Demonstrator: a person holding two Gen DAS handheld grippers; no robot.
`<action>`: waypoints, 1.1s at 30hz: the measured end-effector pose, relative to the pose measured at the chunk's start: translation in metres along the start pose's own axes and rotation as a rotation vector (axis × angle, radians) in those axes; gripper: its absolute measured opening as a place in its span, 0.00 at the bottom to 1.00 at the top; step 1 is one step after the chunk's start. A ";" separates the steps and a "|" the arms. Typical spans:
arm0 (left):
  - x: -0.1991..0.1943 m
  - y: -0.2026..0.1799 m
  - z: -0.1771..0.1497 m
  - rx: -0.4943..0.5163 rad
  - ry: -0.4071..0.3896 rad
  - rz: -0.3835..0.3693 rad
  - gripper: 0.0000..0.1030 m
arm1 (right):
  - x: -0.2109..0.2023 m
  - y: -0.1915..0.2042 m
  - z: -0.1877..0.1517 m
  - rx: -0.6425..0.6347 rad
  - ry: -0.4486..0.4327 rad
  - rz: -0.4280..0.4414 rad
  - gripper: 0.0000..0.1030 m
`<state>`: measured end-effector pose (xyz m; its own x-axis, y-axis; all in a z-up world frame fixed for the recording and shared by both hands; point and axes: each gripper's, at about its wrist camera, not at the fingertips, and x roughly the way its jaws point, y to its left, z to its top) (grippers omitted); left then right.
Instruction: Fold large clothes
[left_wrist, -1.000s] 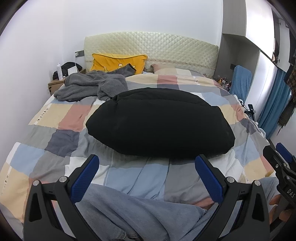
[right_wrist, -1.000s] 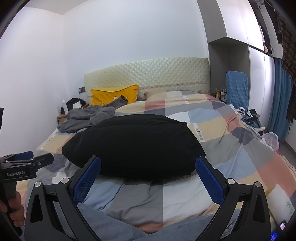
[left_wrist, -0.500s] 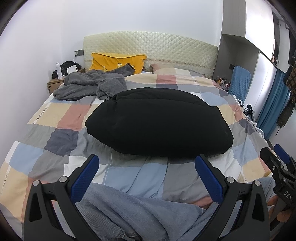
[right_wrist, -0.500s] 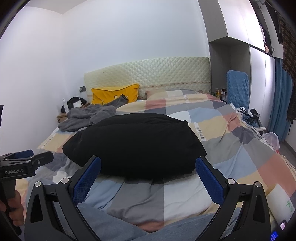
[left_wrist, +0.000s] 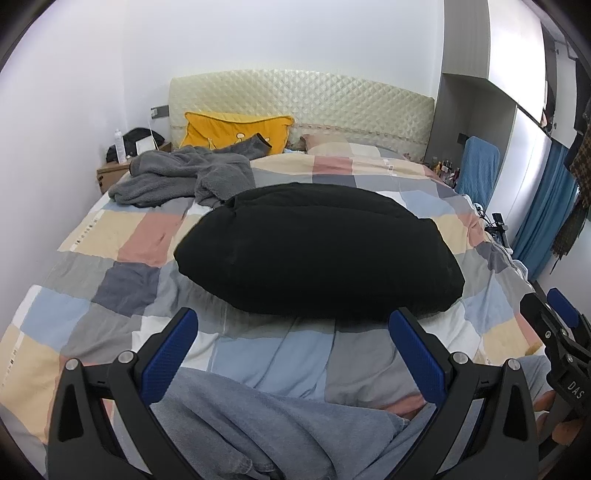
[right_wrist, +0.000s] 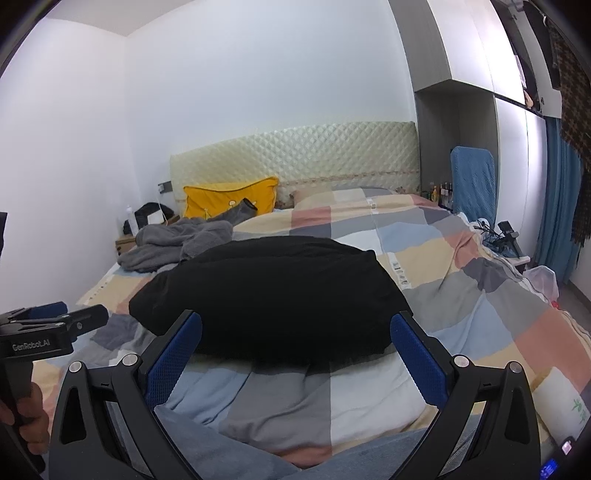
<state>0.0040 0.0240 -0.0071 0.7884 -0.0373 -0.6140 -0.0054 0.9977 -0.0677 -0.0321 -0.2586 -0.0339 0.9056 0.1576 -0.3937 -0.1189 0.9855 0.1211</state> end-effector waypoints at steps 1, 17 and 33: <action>-0.002 -0.001 0.001 0.011 -0.011 0.015 1.00 | 0.000 0.001 0.000 -0.001 0.000 -0.002 1.00; 0.000 -0.008 0.006 0.039 -0.008 -0.016 1.00 | -0.009 0.000 0.003 -0.008 -0.012 -0.020 1.00; 0.005 -0.008 0.005 0.041 0.010 -0.029 1.00 | -0.007 -0.002 0.006 0.005 -0.008 -0.008 1.00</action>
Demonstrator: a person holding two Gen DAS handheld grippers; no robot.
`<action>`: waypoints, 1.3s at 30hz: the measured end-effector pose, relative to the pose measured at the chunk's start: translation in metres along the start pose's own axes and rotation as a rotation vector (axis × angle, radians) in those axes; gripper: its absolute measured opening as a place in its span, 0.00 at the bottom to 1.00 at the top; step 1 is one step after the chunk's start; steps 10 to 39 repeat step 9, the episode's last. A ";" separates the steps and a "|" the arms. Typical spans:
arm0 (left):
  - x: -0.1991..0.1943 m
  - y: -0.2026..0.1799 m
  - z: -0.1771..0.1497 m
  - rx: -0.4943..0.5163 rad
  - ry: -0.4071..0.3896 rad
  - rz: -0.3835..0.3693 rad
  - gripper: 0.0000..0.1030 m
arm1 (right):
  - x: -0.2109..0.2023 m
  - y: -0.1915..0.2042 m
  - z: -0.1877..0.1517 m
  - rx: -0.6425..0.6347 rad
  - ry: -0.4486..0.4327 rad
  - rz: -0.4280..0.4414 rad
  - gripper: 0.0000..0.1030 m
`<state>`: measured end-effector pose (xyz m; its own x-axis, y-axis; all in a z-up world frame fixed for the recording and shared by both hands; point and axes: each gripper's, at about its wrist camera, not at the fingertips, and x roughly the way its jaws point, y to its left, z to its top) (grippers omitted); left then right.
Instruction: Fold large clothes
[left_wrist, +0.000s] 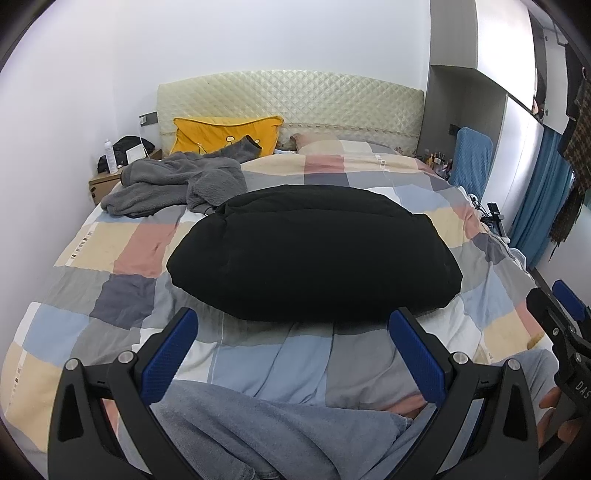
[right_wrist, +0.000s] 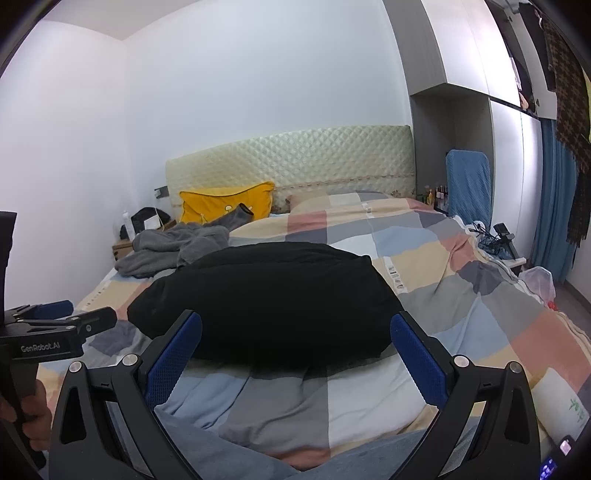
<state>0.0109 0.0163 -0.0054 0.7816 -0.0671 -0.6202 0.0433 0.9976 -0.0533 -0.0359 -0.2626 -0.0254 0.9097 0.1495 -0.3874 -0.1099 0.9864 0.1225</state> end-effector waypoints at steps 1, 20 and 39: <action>0.001 0.000 0.000 0.001 0.001 -0.001 1.00 | 0.001 0.000 0.000 -0.001 0.002 0.003 1.00; 0.004 0.004 -0.001 -0.004 0.016 -0.006 1.00 | 0.005 0.002 -0.005 -0.002 0.012 0.001 1.00; 0.004 0.004 -0.001 -0.004 0.016 -0.006 1.00 | 0.005 0.002 -0.005 -0.002 0.012 0.001 1.00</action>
